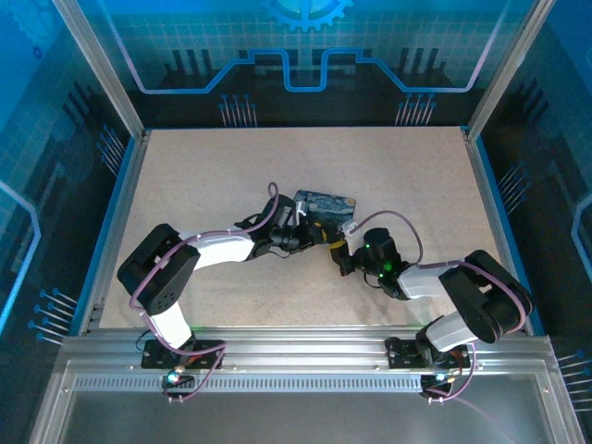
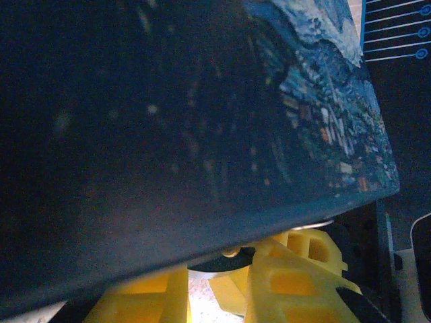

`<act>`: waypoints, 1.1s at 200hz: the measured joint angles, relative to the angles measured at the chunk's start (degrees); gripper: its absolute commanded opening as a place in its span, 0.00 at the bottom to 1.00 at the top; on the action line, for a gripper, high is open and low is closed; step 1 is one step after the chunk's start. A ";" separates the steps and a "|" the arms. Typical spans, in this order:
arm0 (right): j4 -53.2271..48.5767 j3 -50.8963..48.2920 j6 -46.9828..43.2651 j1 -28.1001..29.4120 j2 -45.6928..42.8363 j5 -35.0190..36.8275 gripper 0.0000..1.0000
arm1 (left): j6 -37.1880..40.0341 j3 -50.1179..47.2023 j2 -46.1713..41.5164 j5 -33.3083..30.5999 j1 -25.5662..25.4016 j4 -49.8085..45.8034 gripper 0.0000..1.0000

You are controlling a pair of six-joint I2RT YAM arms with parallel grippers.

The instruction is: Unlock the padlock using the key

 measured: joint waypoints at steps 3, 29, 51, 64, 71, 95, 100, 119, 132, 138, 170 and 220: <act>0.07 0.00 0.00 0.00 0.00 -0.11 0.00 | 0.00 0.00 0.00 0.00 0.00 0.00 0.09; 0.83 -0.04 0.02 -0.02 0.00 -0.50 0.00 | 0.00 0.00 0.00 0.00 0.00 0.00 0.09; 1.07 -0.04 0.00 -0.13 0.00 -0.66 0.00 | 0.00 0.00 0.00 0.02 0.00 0.00 0.09; 1.05 -0.04 0.00 -0.20 0.00 -0.76 0.00 | 0.00 0.00 0.00 0.02 0.00 -0.02 0.09; 1.03 -0.04 -0.02 -0.26 0.00 -0.79 0.00 | -0.02 0.00 0.00 0.02 0.00 -0.02 0.09; 1.05 -0.37 0.00 -0.31 -0.09 -0.76 0.00 | 0.00 0.00 0.00 0.00 0.00 0.00 0.09; 0.98 -0.57 -0.02 -0.33 -0.13 -0.79 0.00 | 0.00 0.00 0.00 0.00 0.00 -0.02 0.09; 0.72 -1.51 -0.02 -0.35 -0.35 -0.79 0.00 | 0.00 0.00 0.00 0.00 0.00 0.00 0.09; 0.57 -2.32 0.00 -0.35 -0.68 -0.81 0.00 | -0.02 0.00 0.00 -0.02 0.00 0.00 0.09; 0.46 -2.67 0.00 -0.35 -0.92 -0.83 0.00 | -0.02 0.00 0.00 -0.02 0.00 0.00 0.09; 0.13 -4.02 0.00 -0.35 -2.73 -0.83 0.00 | -0.02 0.00 0.00 -0.02 0.00 -0.02 0.09; 0.15 -4.11 0.00 -0.37 -4.04 -1.27 0.00 | 0.00 0.00 0.00 -0.02 0.00 0.00 0.09</act>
